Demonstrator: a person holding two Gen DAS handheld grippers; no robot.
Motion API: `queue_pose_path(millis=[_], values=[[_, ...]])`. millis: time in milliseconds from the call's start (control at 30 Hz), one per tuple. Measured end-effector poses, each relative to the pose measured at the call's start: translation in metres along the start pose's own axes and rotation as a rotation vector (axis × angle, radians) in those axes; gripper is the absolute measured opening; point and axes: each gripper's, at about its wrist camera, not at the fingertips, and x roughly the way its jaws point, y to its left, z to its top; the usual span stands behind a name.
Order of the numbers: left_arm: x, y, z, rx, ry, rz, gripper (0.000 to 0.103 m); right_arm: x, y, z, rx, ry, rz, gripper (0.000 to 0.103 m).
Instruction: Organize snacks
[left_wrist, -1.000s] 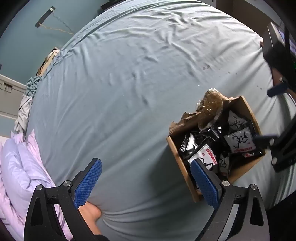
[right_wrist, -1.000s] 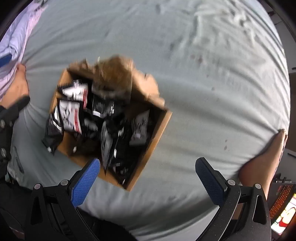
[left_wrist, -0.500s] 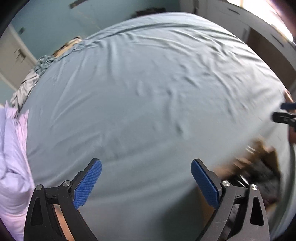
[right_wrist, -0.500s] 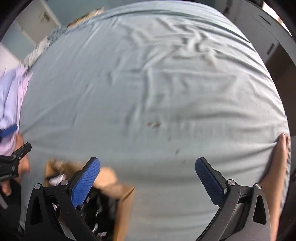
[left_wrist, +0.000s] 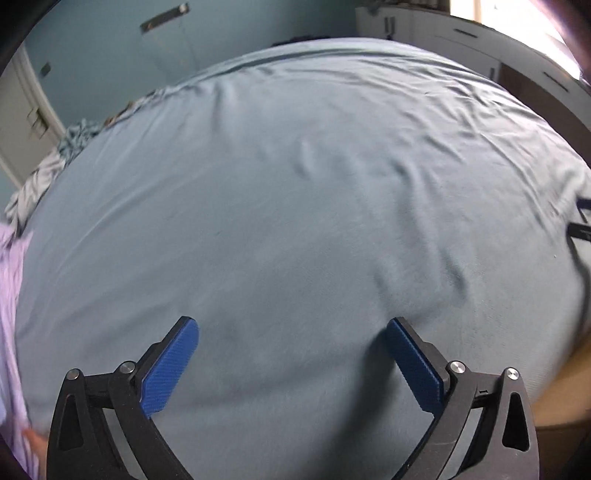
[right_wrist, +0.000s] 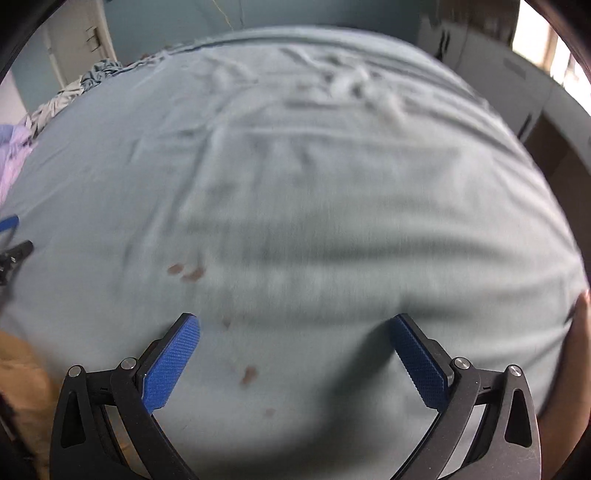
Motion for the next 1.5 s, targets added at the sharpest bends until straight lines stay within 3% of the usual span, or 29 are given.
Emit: queue_pose_path(millis=[133,267,1500], values=[[0.003,0.014,-0.007,-0.105,-0.055,-0.053,0.103,0.001,0.004,-0.008,0.016,-0.07,-0.017,0.103],[0.0,0.017,-0.016,-0.1,-0.061,-0.048,0.103,0.002,0.011,-0.014,0.015,-0.107,-0.034,0.103],[0.007,0.015,-0.011,-0.119,-0.062,-0.053,0.103,0.016,0.002,-0.002,0.017,-0.124,-0.041,0.103]])
